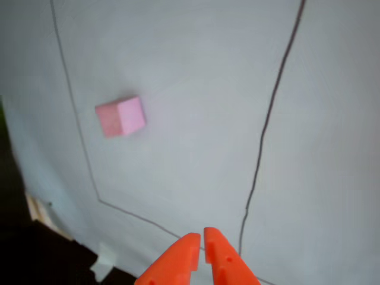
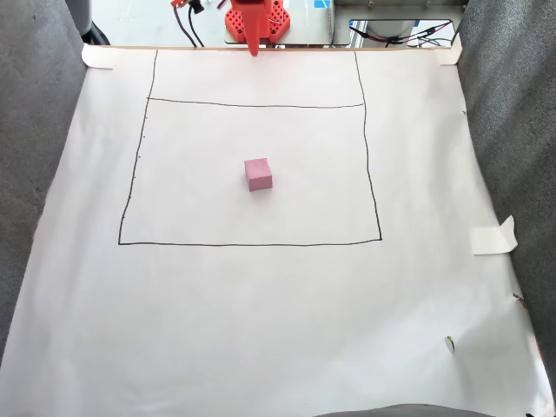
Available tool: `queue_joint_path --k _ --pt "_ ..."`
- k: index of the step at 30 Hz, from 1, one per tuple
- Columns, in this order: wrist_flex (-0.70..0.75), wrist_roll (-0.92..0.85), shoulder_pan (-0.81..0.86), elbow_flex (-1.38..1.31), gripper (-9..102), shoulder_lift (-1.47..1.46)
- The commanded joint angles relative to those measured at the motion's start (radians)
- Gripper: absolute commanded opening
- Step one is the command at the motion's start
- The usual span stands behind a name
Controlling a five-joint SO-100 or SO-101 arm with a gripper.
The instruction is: Grasp the colored block, Place it on the black dot, and then return the arm to the default position.
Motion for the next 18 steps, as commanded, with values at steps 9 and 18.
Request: queue_joint_path --k 9,18 --pt "0.083 -0.086 0.052 0.216 0 0.451" --pt "-0.146 -0.195 0.123 0.502 0 0.649"
